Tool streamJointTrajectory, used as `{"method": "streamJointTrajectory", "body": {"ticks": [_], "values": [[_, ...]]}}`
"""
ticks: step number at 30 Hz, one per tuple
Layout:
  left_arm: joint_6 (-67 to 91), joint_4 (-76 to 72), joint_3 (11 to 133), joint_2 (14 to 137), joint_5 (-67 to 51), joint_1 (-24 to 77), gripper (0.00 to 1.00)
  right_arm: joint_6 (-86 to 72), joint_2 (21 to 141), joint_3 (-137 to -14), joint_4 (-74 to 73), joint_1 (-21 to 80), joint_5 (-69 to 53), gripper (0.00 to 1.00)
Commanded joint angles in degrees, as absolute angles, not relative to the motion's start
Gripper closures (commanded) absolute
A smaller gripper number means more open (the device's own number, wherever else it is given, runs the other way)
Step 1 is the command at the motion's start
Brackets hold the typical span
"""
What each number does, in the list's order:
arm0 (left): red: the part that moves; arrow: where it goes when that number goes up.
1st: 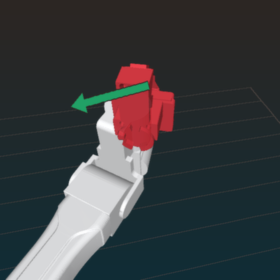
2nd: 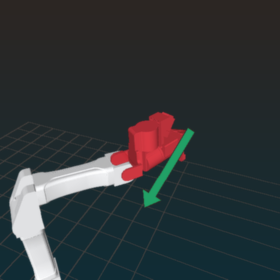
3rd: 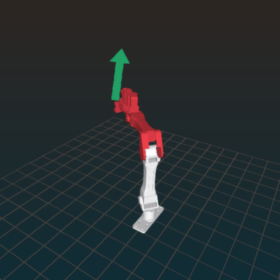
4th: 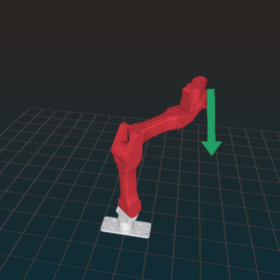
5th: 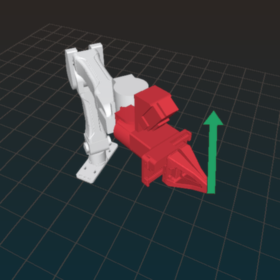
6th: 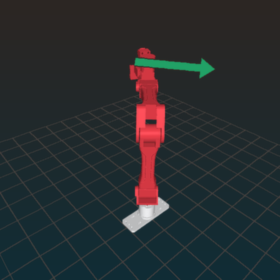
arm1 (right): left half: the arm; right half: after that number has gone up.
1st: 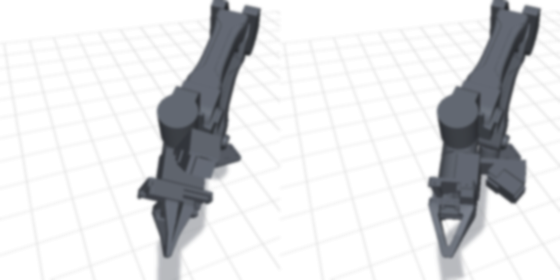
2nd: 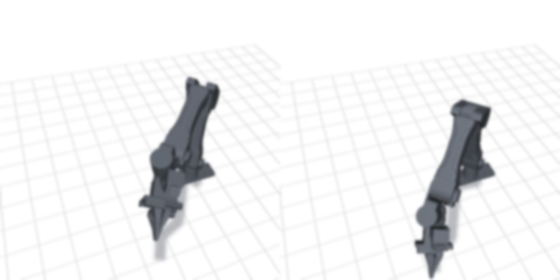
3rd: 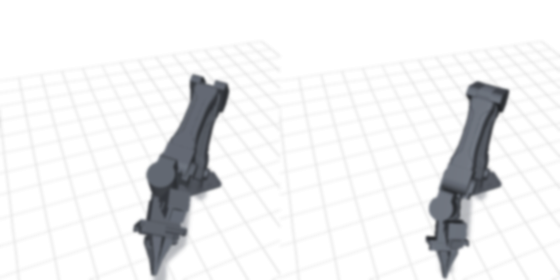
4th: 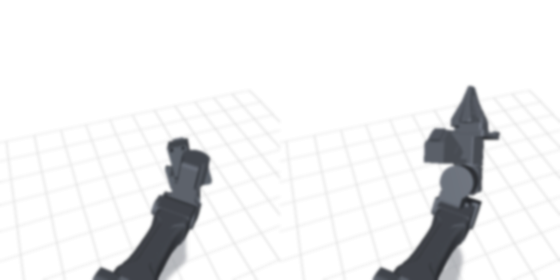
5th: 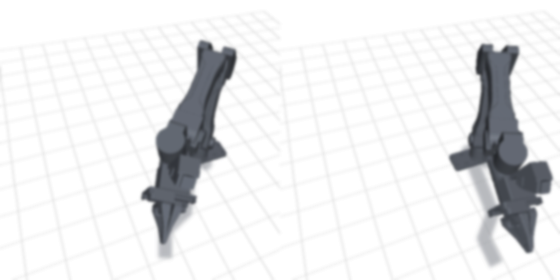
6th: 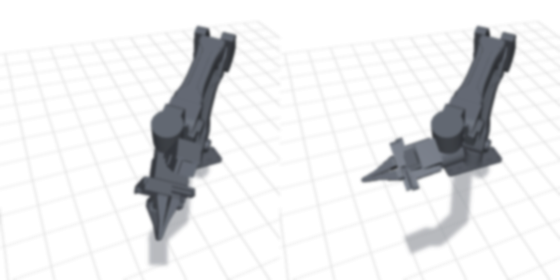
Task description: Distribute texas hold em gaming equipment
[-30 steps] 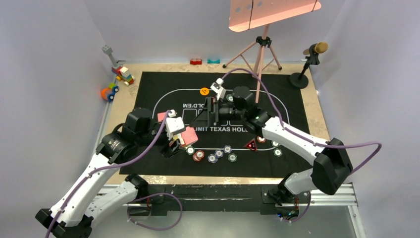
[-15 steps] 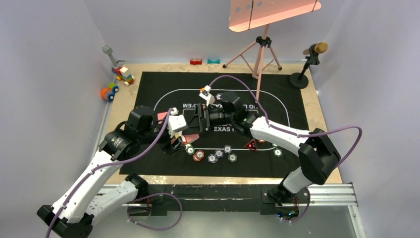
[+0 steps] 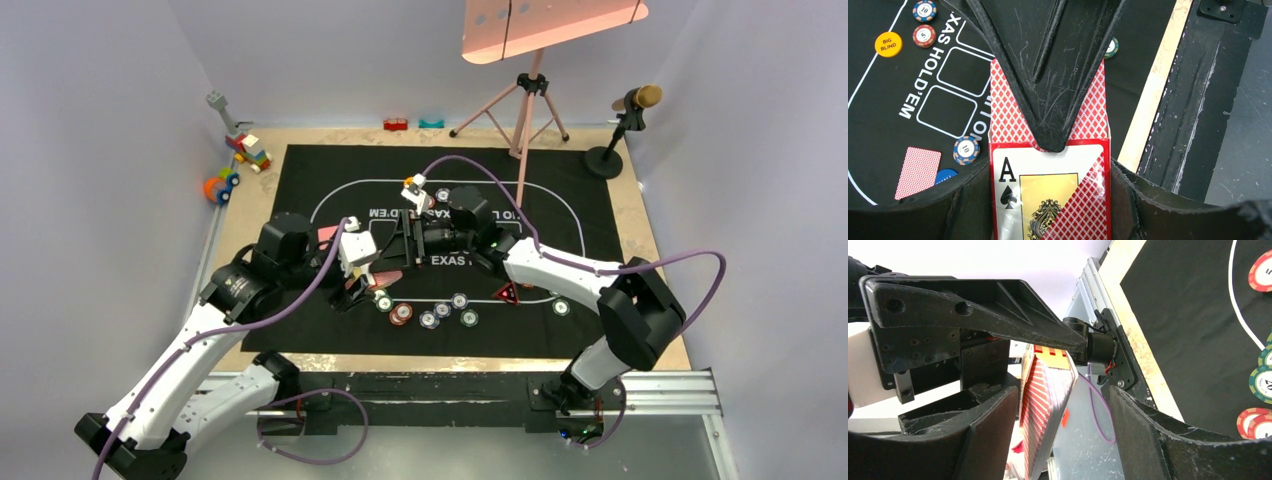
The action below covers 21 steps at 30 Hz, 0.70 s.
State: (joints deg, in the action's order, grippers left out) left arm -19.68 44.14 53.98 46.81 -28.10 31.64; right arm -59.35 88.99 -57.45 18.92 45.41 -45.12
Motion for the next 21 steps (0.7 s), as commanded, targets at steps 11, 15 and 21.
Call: {"method": "streamJointTrajectory", "body": {"ticks": [11,15,21], "values": [[-20.13,40.51,55.61,45.4,-28.82,31.48,0.77,-60.56,84.29,-53.03,21.36,42.71,-47.8,0.46],[-19.95,40.5,55.69,45.38,-28.91,31.53,0.77,-60.37,83.36,-52.8,20.74,41.83,-47.88,0.49],[-19.78,40.51,55.76,45.28,-29.0,31.44,0.77,-59.23,81.96,-52.83,18.94,40.42,-47.89,0.52]]}}
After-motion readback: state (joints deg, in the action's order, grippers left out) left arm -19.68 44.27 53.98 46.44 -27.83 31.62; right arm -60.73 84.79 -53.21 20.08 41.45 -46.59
